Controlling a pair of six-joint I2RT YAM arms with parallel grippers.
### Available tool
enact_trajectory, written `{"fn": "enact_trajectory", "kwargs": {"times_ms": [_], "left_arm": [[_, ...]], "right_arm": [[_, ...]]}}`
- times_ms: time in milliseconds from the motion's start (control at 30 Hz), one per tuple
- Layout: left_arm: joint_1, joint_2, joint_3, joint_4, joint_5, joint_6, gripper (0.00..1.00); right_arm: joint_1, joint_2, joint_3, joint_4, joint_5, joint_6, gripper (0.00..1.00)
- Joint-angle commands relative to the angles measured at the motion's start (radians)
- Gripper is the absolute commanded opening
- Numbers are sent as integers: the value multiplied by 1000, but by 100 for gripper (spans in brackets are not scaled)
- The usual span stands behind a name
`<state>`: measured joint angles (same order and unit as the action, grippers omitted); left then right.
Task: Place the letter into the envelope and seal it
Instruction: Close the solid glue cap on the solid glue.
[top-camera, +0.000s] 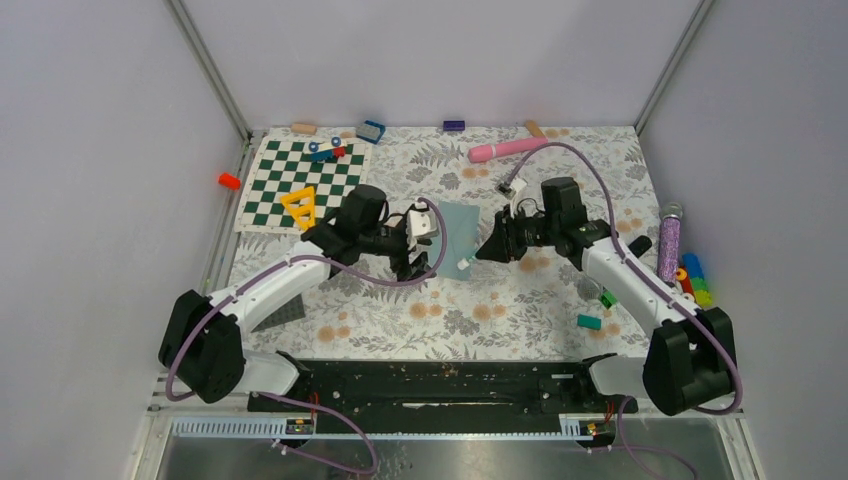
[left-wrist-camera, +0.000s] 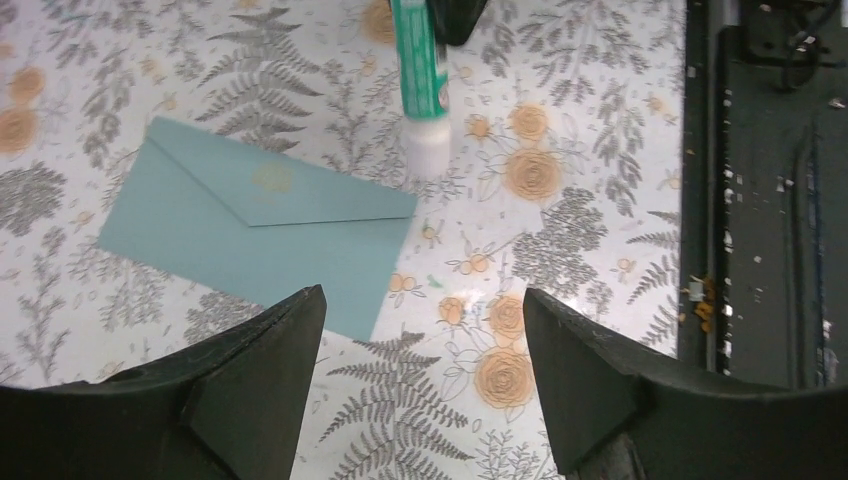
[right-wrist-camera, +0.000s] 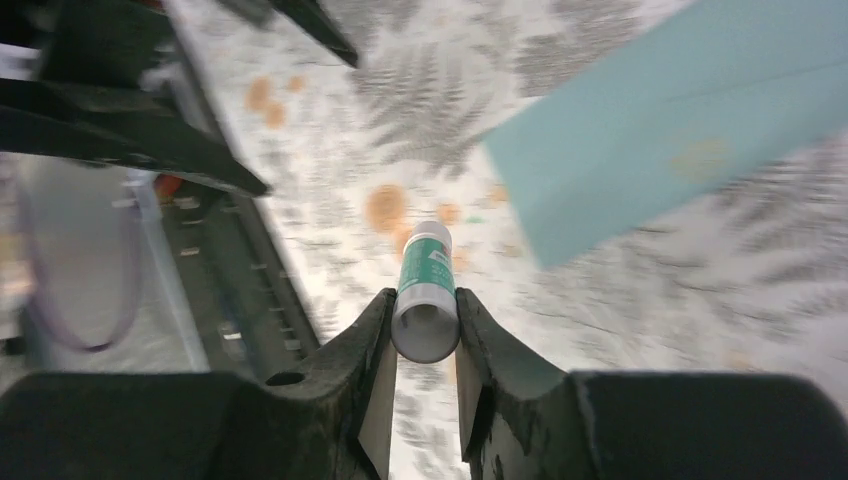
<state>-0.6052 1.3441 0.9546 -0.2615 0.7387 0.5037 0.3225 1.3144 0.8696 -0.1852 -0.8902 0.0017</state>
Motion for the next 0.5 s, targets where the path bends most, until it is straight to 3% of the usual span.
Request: {"fn": "enact_trajectory", "kwargs": {"times_ms": [0, 167, 467], "left_arm": [[22, -7, -7, 111, -83, -35, 76], [68, -31, -16, 74, -56, -21, 76], [154, -100, -68, 44, -35, -20, 76]], "right_arm": [[1, -59, 115, -235, 412, -287, 5], [1, -1, 121, -323, 699, -460, 6], [9, 246, 121, -355, 921, -551, 5]]}}
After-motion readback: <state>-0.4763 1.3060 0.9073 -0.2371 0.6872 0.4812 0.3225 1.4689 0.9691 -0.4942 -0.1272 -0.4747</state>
